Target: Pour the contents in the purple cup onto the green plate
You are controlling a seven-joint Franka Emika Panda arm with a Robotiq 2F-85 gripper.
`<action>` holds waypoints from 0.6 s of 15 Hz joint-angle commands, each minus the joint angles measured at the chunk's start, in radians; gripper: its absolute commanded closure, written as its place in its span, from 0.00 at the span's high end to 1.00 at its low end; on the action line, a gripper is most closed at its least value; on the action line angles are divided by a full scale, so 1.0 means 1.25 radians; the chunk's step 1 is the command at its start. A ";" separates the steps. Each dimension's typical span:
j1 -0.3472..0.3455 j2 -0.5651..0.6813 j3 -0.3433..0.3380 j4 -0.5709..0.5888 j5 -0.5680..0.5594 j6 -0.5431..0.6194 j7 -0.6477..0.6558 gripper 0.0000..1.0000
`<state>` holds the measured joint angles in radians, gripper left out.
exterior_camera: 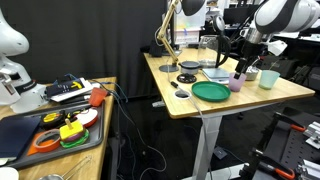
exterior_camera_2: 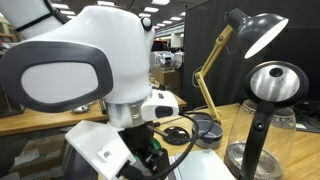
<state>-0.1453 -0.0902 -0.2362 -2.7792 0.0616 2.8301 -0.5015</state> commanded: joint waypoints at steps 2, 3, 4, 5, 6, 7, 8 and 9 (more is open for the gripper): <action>0.019 0.012 -0.017 0.000 0.102 0.021 -0.118 1.00; 0.019 0.011 -0.018 0.000 0.119 0.021 -0.137 1.00; 0.019 0.010 -0.019 0.000 0.136 0.020 -0.154 1.00; 0.018 0.008 -0.020 0.000 0.149 0.017 -0.169 1.00; 0.016 0.007 -0.021 0.000 0.158 0.014 -0.180 1.00; 0.014 0.007 -0.022 0.000 0.161 0.009 -0.185 1.00; 0.013 0.010 -0.023 0.004 0.162 0.003 -0.189 1.00; 0.010 0.015 -0.024 0.011 0.159 -0.004 -0.186 1.00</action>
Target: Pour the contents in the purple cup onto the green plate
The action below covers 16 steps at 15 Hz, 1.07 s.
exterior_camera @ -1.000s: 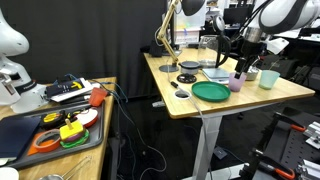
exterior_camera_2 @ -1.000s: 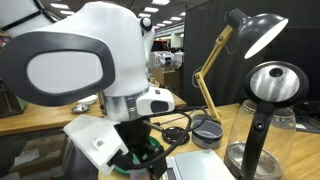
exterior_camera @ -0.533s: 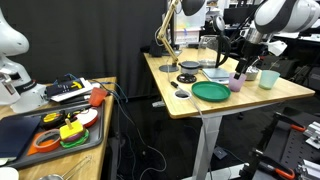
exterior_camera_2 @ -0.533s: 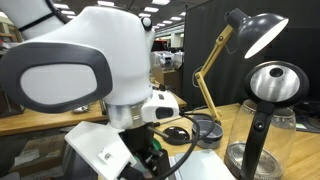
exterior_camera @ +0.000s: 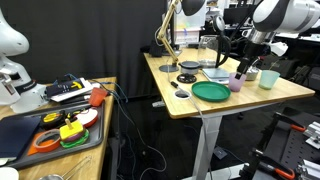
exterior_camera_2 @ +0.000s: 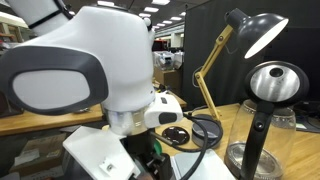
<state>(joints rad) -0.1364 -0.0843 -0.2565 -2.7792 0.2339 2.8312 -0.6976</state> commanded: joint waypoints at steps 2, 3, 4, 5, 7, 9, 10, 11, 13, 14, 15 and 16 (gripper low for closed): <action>-0.002 0.010 -0.013 0.023 0.015 -0.018 -0.026 1.00; -0.002 0.009 -0.016 0.027 0.014 -0.020 -0.026 1.00; -0.003 0.008 -0.019 0.033 0.010 -0.024 -0.023 1.00; -0.003 0.009 -0.021 0.039 0.006 -0.028 -0.020 1.00; -0.002 0.017 -0.022 0.056 -0.003 -0.044 -0.010 1.00; 0.000 0.031 -0.019 0.073 -0.010 -0.068 -0.007 1.00; 0.001 0.040 -0.017 0.081 -0.017 -0.080 -0.004 1.00; 0.003 0.049 -0.014 0.087 -0.024 -0.092 -0.003 1.00; -0.007 0.065 0.005 0.098 -0.042 -0.110 0.008 1.00; -0.007 0.069 0.011 0.103 -0.050 -0.117 0.009 1.00; -0.008 0.072 0.017 0.109 -0.059 -0.125 0.011 1.00; -0.009 0.074 0.021 0.112 -0.069 -0.131 0.013 1.00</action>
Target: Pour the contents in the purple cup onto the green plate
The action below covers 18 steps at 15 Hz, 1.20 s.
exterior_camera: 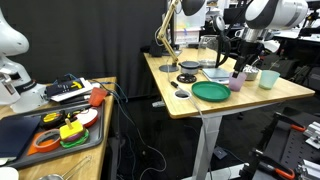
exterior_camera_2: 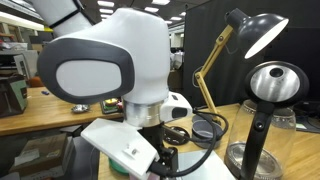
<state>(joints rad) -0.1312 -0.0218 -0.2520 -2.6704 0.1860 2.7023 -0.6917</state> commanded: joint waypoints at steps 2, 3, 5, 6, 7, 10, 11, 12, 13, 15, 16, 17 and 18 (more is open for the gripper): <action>-0.017 0.033 0.022 0.031 -0.041 -0.032 0.009 1.00; -0.020 0.035 0.023 0.033 -0.041 -0.033 0.005 1.00; -0.026 0.038 0.023 0.037 -0.035 -0.038 -0.008 1.00; -0.029 0.034 0.022 0.036 -0.032 -0.040 -0.012 1.00; -0.032 0.031 0.022 0.036 -0.031 -0.043 -0.016 1.00; -0.039 0.026 0.020 0.038 -0.035 -0.052 -0.015 1.00; -0.041 0.025 0.020 0.039 -0.035 -0.054 -0.014 1.00; -0.042 0.025 0.020 0.041 -0.034 -0.057 -0.015 1.00; -0.044 0.024 0.019 0.043 -0.032 -0.061 -0.020 1.00; -0.045 0.020 0.019 0.044 -0.025 -0.068 -0.033 1.00; -0.046 0.018 0.019 0.044 -0.022 -0.073 -0.042 1.00; -0.048 0.013 0.018 0.045 -0.014 -0.081 -0.060 1.00; -0.049 0.010 0.016 0.046 -0.008 -0.088 -0.074 1.00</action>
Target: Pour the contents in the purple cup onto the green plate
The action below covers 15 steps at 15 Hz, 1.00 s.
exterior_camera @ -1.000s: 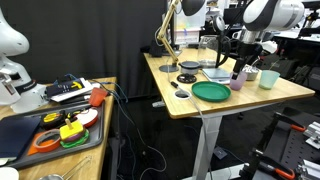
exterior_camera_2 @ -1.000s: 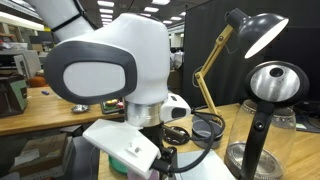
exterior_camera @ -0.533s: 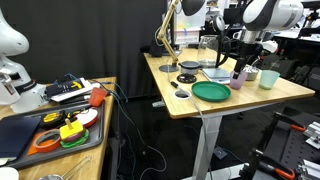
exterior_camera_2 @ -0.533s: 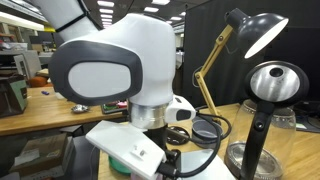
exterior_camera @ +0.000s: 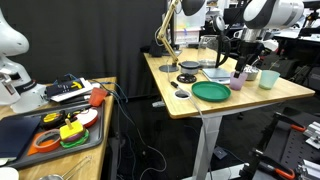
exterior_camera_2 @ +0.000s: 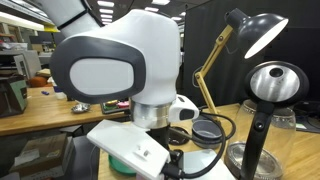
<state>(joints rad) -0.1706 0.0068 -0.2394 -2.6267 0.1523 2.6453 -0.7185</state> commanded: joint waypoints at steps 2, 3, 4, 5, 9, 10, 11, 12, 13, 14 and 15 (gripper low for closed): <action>-0.020 -0.018 0.002 0.014 0.027 -0.059 -0.080 1.00; -0.022 -0.017 0.000 0.017 0.031 -0.066 -0.092 1.00; -0.024 -0.015 -0.002 0.020 0.034 -0.073 -0.103 1.00; -0.026 -0.012 -0.003 0.023 0.036 -0.080 -0.110 1.00; -0.028 0.000 -0.004 0.041 0.047 -0.106 -0.133 1.00; -0.028 0.002 -0.004 0.045 0.051 -0.113 -0.137 1.00; -0.028 0.005 -0.003 0.052 0.053 -0.120 -0.137 1.00; -0.028 0.008 -0.002 0.058 0.054 -0.125 -0.136 1.00; -0.028 0.011 0.000 0.063 0.054 -0.130 -0.132 1.00; -0.027 0.017 0.001 0.071 0.055 -0.137 -0.127 1.00; -0.027 0.021 0.001 0.078 0.056 -0.146 -0.125 1.00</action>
<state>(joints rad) -0.1923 0.0077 -0.2505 -2.5690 0.1919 2.5103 -0.8519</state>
